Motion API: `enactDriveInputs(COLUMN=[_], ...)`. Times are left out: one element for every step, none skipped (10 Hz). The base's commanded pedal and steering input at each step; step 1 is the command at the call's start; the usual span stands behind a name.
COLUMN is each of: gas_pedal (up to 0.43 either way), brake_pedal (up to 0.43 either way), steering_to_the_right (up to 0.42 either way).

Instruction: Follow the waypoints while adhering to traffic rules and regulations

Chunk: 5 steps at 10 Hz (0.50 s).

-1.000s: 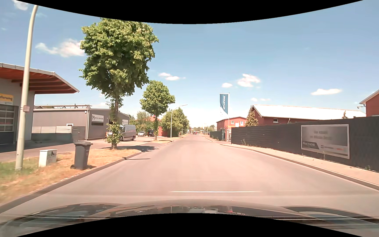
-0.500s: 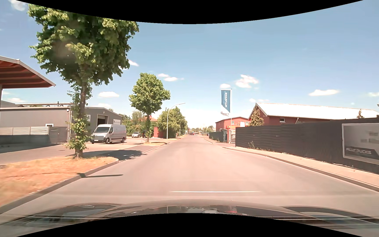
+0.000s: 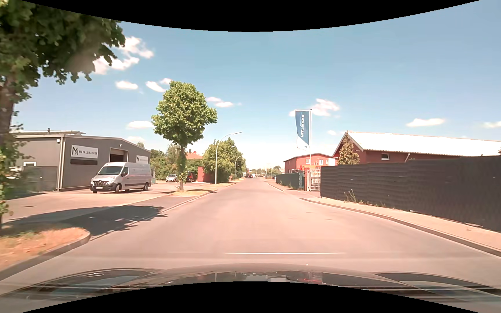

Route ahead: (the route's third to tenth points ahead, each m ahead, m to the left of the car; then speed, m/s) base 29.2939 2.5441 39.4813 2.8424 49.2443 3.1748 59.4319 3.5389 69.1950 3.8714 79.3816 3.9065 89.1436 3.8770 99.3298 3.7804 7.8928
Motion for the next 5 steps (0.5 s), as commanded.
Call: enactDriveInputs(gas_pedal=[0.169, 0.169, 0.169, 0.169, 0.169], brake_pedal=[0.000, 0.000, 0.000, 0.000, 0.000], steering_to_the_right=[0.007, 0.006, 0.004, 0.004, 0.004])
